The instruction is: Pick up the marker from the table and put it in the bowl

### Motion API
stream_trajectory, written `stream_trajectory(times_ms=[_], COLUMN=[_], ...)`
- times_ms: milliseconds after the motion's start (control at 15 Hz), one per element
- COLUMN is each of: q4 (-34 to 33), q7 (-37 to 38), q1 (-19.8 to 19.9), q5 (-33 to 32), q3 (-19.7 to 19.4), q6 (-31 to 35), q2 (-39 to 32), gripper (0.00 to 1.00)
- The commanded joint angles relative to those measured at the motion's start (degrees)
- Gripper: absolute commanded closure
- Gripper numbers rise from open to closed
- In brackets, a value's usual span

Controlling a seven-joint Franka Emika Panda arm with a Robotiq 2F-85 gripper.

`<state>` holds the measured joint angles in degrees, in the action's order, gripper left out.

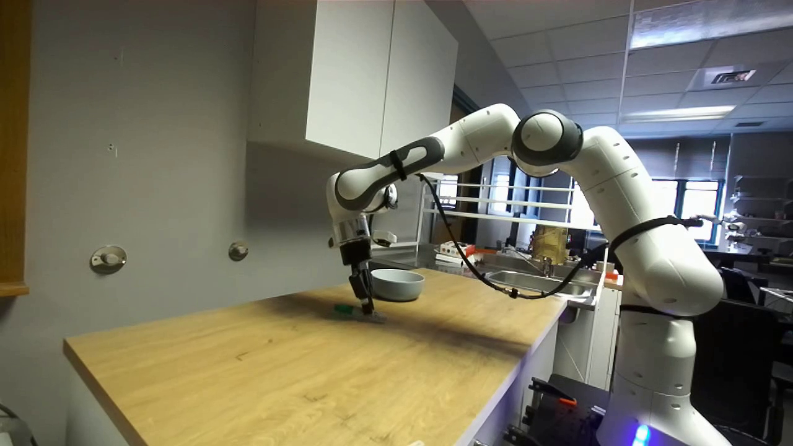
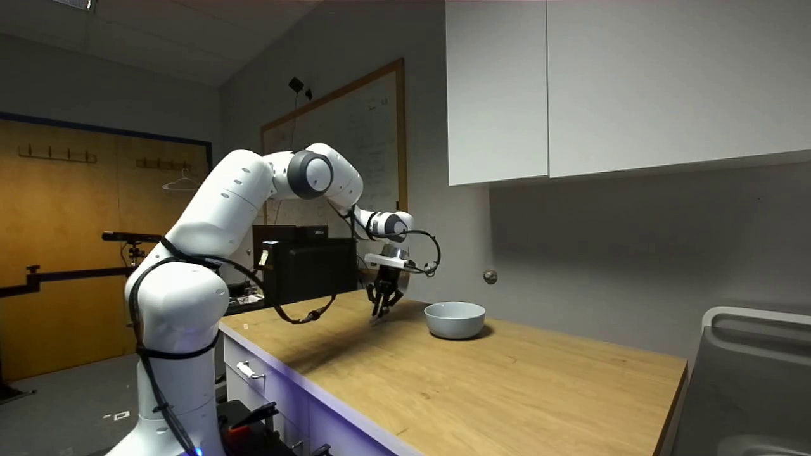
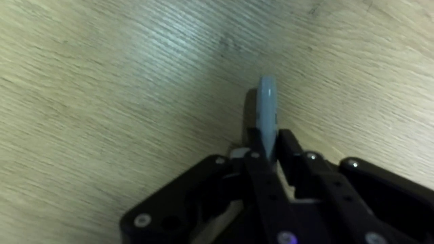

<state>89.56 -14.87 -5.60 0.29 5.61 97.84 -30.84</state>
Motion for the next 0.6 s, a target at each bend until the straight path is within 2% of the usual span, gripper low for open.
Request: stream_trajectory(times_ms=[0, 533], q4=[1.01, 6.89], q7=[4.6, 13.9], q1=[-0.24, 2.67], q5=[-0.89, -1.9], q3=[-0.46, -4.79], q6=[3.04, 15.15], q2=[4.72, 18.55], gripper=[0.86, 0.86])
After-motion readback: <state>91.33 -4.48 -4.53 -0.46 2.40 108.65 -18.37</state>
